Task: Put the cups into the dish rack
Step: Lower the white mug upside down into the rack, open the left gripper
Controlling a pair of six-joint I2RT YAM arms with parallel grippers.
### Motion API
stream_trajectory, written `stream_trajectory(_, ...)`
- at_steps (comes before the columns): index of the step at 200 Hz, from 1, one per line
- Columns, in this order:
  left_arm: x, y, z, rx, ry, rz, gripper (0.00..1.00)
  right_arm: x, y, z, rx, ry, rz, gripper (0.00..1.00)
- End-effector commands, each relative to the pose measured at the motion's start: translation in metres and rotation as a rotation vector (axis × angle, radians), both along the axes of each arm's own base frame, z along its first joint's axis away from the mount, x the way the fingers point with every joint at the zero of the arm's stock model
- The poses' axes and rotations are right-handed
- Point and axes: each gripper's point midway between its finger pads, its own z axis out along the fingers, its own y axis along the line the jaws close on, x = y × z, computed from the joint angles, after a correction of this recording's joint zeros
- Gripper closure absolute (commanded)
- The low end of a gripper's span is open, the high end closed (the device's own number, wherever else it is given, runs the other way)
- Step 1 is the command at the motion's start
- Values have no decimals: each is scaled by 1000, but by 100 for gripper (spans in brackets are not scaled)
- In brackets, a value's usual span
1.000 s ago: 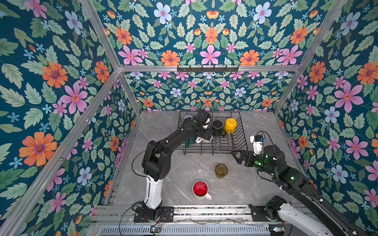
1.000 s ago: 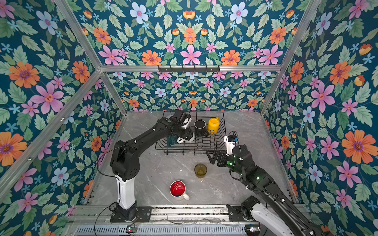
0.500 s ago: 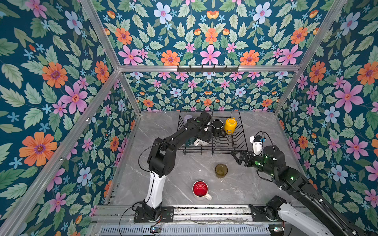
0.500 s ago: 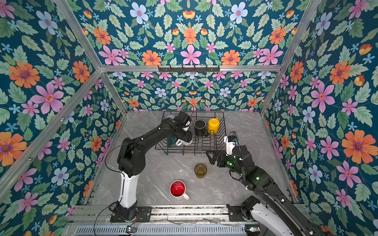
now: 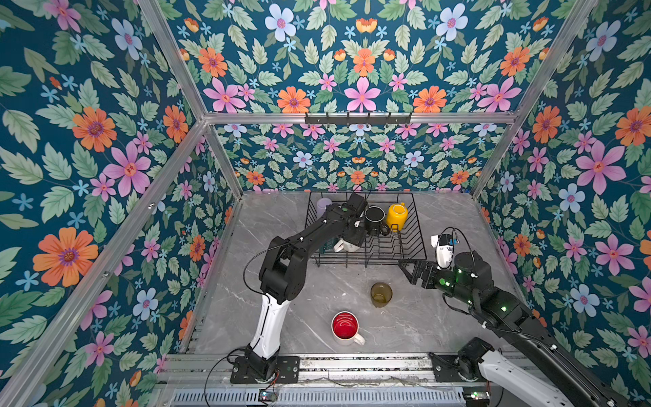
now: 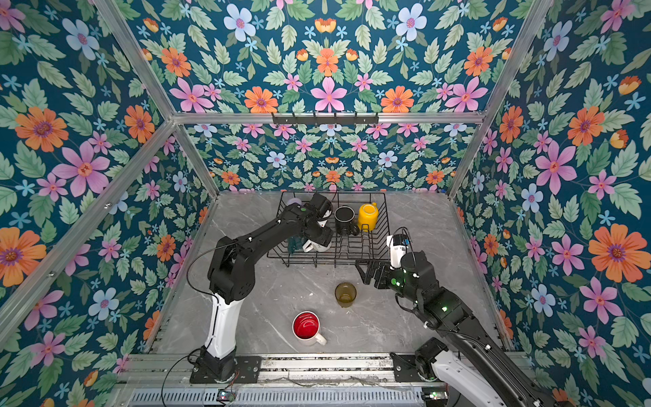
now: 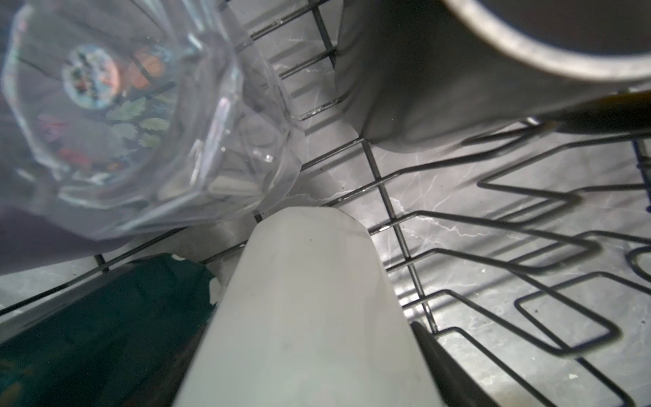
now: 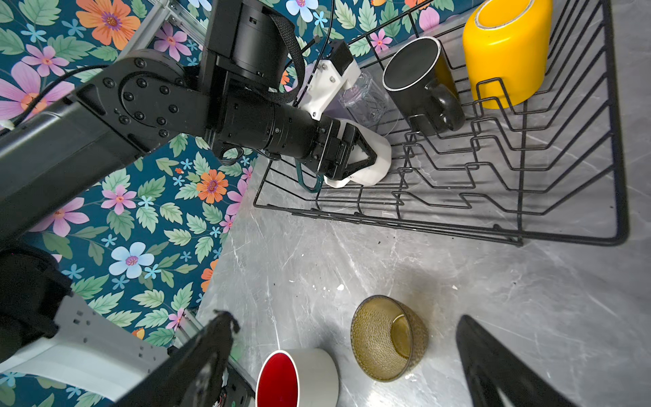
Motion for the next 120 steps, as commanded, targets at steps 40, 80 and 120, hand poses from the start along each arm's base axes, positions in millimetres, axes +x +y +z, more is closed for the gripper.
stream_trajectory(40,0,4,-3,26,10,15,41,1,-1,2,-2,-14,-3,1)
stream_trajectory(80,-2,4,-7,28,27,12,33,0,-1,2,-3,-15,-4,1)
stream_trajectory(120,-3,3,-7,24,31,10,28,0,-2,3,-2,-16,-4,1)
